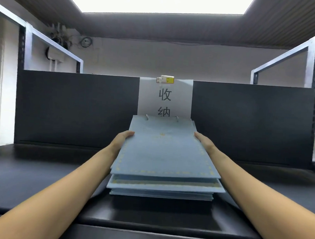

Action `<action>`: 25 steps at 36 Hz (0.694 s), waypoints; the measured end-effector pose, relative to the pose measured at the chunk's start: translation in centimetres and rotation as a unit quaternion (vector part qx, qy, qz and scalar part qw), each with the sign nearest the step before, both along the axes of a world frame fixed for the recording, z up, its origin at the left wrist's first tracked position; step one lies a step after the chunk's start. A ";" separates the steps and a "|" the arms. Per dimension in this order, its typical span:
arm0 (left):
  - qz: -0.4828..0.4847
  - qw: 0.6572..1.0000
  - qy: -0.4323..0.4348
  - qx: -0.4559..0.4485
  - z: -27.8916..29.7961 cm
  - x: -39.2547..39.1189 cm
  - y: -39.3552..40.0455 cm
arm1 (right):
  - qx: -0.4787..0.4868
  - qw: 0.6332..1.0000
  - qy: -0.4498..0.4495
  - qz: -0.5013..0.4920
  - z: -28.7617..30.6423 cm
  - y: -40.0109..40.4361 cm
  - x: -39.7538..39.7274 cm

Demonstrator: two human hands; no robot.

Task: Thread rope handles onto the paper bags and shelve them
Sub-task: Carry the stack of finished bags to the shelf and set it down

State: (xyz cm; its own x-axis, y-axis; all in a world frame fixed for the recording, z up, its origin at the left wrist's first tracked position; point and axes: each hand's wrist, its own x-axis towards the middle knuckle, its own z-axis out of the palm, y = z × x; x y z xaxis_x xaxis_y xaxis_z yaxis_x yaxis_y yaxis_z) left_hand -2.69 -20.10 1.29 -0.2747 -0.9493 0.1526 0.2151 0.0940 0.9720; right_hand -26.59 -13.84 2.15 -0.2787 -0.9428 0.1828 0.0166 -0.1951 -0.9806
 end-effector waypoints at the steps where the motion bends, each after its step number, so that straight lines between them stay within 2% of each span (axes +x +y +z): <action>1: 0.000 1.000 0.001 -0.003 0.1 -0.1 -0.2 | 0.001 1.000 -0.005 -0.002 0.1 -0.4 -0.1; 4: -0.002 1.000 -0.005 -0.004 0.1 -0.1 -1.5 | 0.000 1.000 0.006 -0.003 0.1 -1.3 -0.1; 10: -0.024 1.000 -0.013 0.006 0.3 -0.3 -2.0 | -0.001 0.998 0.013 0.065 -0.2 -2.0 -0.9; 19: -0.033 0.999 -0.005 -0.012 0.2 -0.3 -1.1 | 0.014 0.986 -0.063 0.151 -0.4 -0.2 -1.3; 25: -0.049 0.999 0.000 -0.016 0.1 -0.2 -0.6 | 0.056 0.992 0.017 0.114 -1.2 0.6 -1.1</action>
State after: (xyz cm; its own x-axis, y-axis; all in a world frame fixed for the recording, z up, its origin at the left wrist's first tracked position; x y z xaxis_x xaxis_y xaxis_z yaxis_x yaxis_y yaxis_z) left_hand -2.93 -20.72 1.40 -0.3653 -0.9130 0.1818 0.2243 0.1032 0.9691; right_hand -27.70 -13.24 0.97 -0.0512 -0.9956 0.0790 0.0143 -0.0799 -0.9967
